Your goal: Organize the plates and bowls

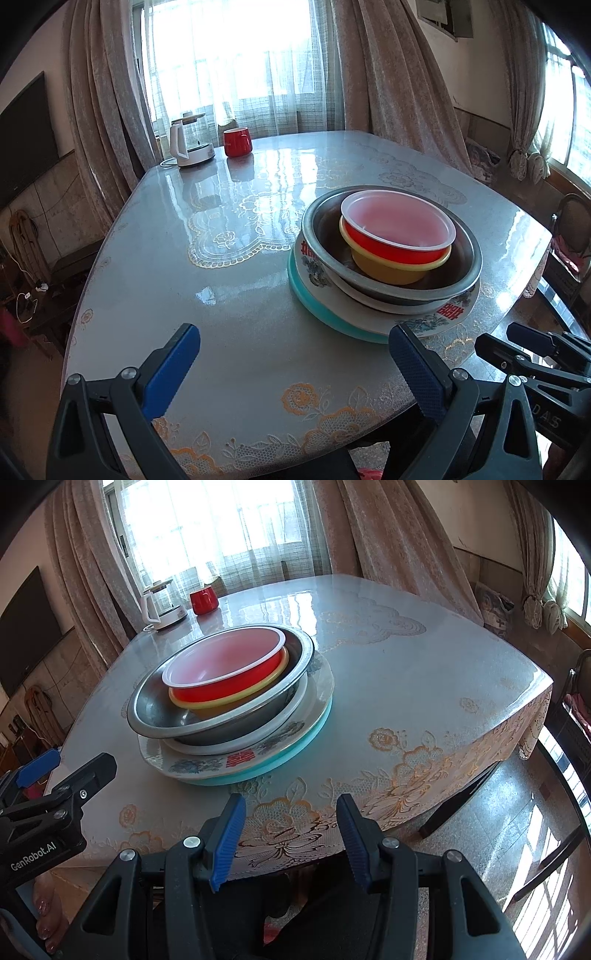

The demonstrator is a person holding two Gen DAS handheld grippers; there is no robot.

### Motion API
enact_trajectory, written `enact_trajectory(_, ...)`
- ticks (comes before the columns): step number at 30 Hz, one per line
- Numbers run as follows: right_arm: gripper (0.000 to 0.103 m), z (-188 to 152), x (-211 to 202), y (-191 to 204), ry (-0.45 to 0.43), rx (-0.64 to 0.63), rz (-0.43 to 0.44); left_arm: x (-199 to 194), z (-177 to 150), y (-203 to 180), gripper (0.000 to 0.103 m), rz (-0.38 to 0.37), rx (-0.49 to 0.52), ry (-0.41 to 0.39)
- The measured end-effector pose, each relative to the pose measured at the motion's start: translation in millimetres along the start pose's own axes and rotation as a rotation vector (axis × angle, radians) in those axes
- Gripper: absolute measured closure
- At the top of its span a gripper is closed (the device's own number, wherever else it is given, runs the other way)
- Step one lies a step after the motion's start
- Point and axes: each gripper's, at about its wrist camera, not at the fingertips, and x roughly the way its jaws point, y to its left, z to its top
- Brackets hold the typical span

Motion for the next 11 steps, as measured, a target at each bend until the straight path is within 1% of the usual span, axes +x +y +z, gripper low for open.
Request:
enact_trajectory(6,0.051,0.9,1.3,0.1,0.004,-0.002,0.002,3.6,0.1,0.3,0.000,-0.013,0.003,0.013)
enact_trajectory(11,0.051,3.6,3.1,-3.4,0.007,0.008,0.008,7.7,1.3,3.1,0.000,-0.030,-0.016,0.018)
